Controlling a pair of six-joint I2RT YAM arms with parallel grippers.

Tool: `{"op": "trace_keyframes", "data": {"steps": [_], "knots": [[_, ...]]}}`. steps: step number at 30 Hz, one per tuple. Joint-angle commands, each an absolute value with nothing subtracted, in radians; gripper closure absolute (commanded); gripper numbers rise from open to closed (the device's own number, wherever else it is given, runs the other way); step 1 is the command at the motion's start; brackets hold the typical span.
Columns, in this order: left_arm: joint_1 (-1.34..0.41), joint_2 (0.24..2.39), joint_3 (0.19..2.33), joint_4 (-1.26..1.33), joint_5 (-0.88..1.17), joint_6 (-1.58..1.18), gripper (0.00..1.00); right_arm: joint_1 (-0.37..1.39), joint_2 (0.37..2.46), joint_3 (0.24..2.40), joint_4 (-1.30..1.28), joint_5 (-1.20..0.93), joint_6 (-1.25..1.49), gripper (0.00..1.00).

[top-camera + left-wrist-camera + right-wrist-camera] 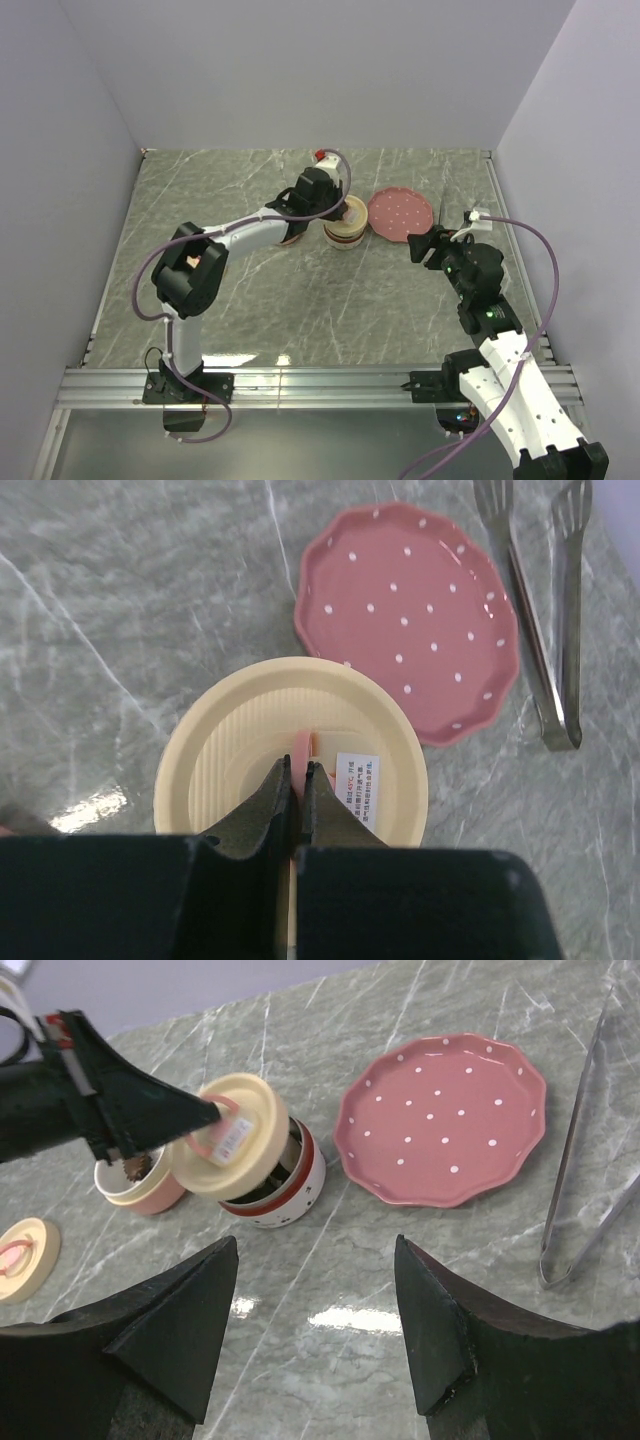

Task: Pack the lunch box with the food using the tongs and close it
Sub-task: Put the lid back on the lunch box

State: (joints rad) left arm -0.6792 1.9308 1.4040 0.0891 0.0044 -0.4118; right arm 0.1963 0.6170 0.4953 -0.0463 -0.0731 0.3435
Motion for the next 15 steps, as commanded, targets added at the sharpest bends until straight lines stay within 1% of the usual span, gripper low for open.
{"op": "trace_keyframes", "data": {"steps": [1, 11, 15], "knots": [[-0.675, 1.954, 1.473, 0.064, 0.080, -0.437, 1.00, 0.206, 0.603, 0.488, -0.009, -0.075, 0.342, 0.29], [-0.675, 2.057, 1.568, -0.038, 0.003, -0.442, 1.00, 0.206, 0.597, 0.483, -0.011, -0.078, 0.342, 0.29], [-0.675, 2.071, 1.557, -0.026, 0.003, -0.449, 1.00, 0.204, 0.597, 0.483, -0.011, -0.077, 0.342, 0.29]]}}
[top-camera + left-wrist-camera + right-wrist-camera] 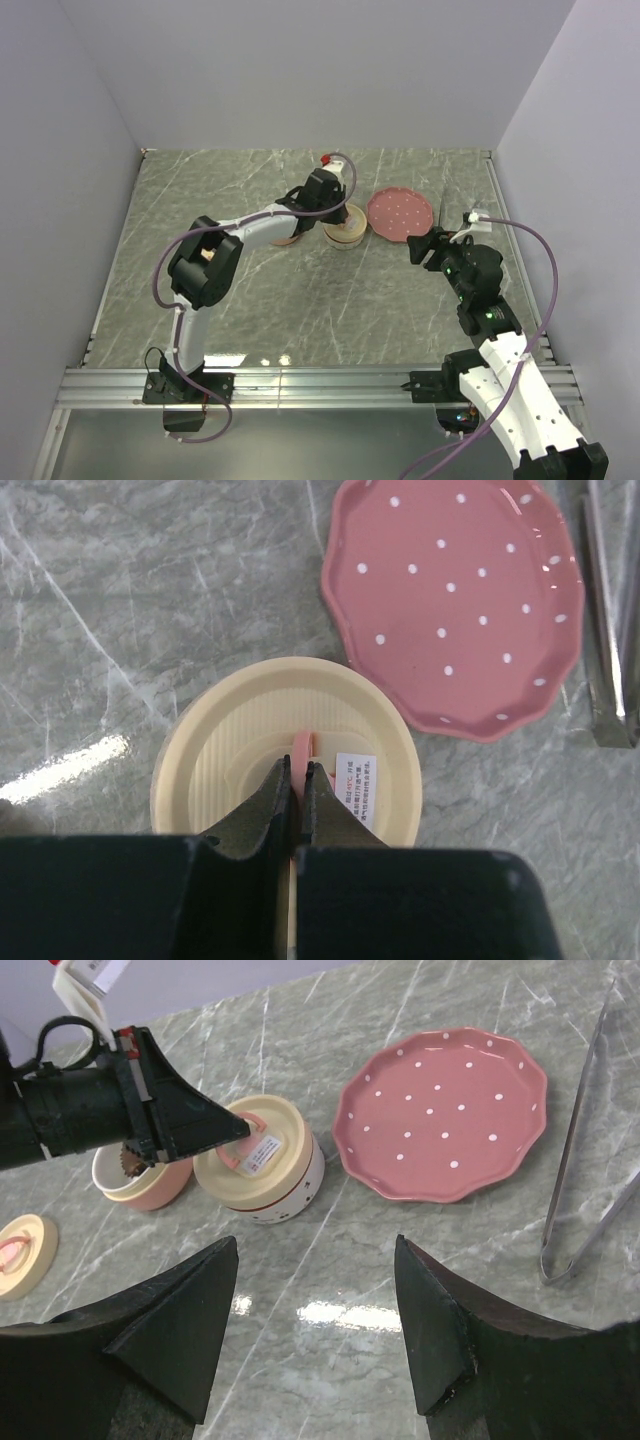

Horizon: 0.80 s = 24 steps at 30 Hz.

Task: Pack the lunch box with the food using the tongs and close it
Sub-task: Put the lid back on the lunch box

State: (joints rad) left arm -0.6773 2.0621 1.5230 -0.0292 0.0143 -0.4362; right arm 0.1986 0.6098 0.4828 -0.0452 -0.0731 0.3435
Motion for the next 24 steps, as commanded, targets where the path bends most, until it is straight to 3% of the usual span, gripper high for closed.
{"op": "trace_keyframes", "data": {"steps": [1, 24], "knots": [[-0.675, 2.069, 1.549, -0.014, -0.029, -0.456, 1.00, 0.204, 0.595, 0.483, -0.009, -0.075, 0.342, 0.29], [-0.646, 2.065, 1.381, 0.123, -0.009, -0.518, 1.00, 0.207, 0.592, 0.480, -0.011, -0.072, 0.342, 0.30]]}}
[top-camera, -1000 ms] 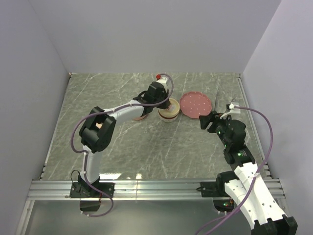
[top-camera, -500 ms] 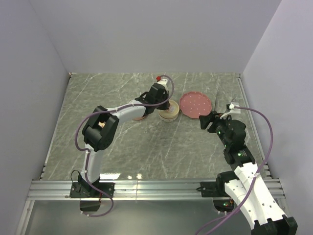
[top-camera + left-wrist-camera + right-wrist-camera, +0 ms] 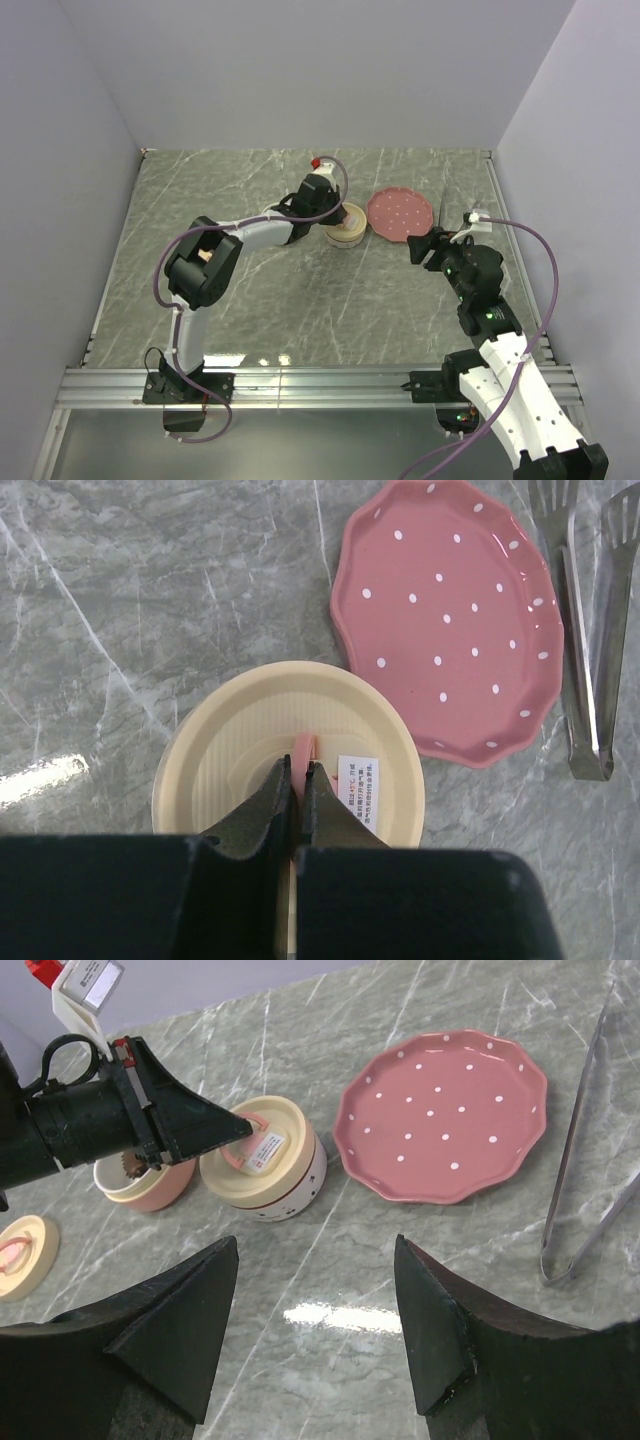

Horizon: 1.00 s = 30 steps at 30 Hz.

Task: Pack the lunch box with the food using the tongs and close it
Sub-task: Put the lid back on the lunch box

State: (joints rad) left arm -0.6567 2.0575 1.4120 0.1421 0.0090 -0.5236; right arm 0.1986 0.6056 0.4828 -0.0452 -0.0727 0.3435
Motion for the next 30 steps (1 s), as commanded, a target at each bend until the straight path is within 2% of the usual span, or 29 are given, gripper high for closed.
{"op": "trace_keyframes", "data": {"steps": [1, 12, 21, 22, 25, 30], "knots": [[-0.646, 2.066, 1.379, 0.121, -0.009, -0.520, 1.00, 0.207, 0.591, 0.482, -0.012, -0.072, 0.342, 0.29], [-0.646, 2.013, 1.330, 0.149, -0.009, -0.522, 1.00, 0.206, 0.598, 0.482, -0.011, -0.074, 0.342, 0.29], [-0.646, 1.991, 1.339, 0.112, -0.022, -0.511, 0.69, 0.207, 0.589, 0.480, -0.015, -0.074, 0.344, 0.29], [-0.646, 1.990, 1.339, 0.112, -0.023, -0.512, 0.60, 0.207, 0.591, 0.482, -0.014, -0.074, 0.342, 0.30], [-0.647, 1.985, 1.330, 0.123, -0.018, -0.509, 0.45, 0.207, 0.594, 0.480, -0.012, -0.077, 0.342, 0.29], [-0.647, 1.983, 1.332, 0.112, -0.037, -0.508, 0.39, 0.207, 0.595, 0.480, -0.009, -0.078, 0.342, 0.29]]}}
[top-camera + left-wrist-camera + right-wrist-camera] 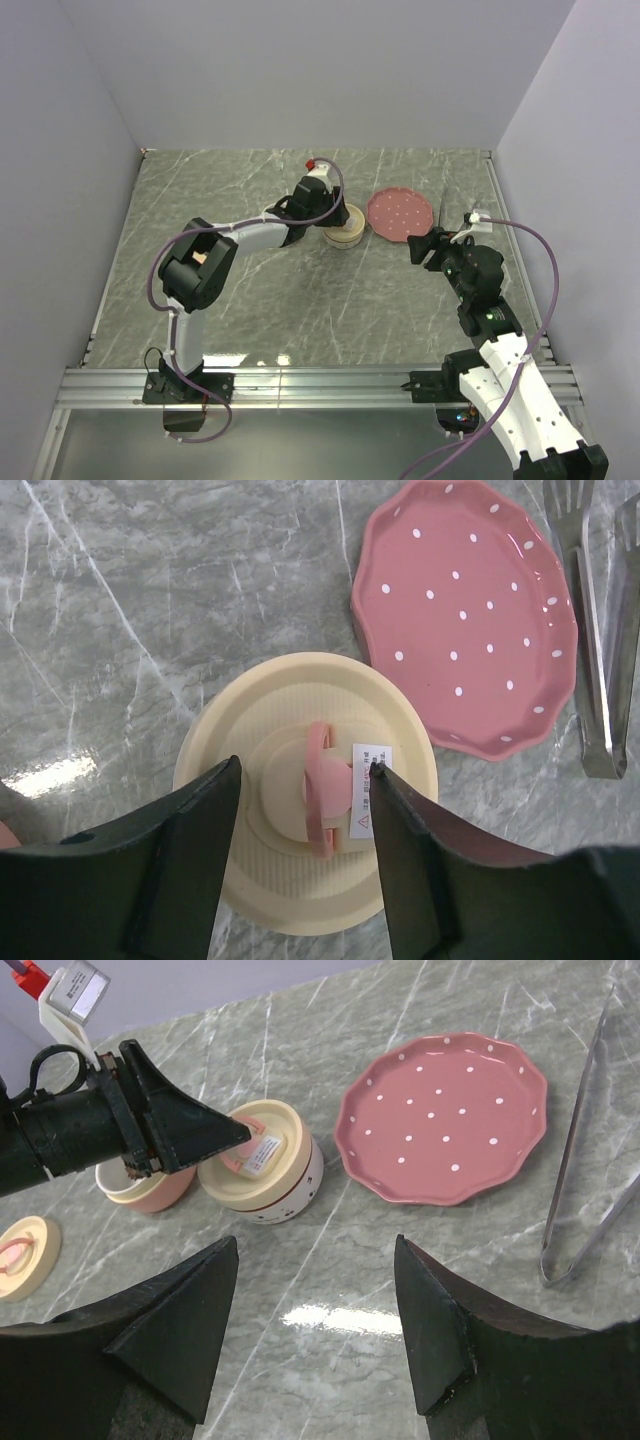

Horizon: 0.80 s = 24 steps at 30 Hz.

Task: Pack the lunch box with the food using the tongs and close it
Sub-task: Put the lid back on the lunch box

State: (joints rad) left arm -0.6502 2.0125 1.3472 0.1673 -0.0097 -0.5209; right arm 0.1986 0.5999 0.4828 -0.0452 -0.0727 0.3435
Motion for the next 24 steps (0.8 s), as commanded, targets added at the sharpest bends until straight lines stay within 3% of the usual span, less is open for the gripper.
{"op": "trace_keyframes", "data": {"steps": [1, 24], "knots": [[-0.647, 1.980, 1.330, 0.110, -0.041, -0.506, 0.39, 0.207, 0.594, 0.480, -0.011, -0.077, 0.342, 0.30], [-0.647, 1.729, 1.094, 0.304, -0.083, -0.522, 0.38, 0.212, 0.592, 0.479, -0.011, -0.075, 0.342, 0.29]]}}
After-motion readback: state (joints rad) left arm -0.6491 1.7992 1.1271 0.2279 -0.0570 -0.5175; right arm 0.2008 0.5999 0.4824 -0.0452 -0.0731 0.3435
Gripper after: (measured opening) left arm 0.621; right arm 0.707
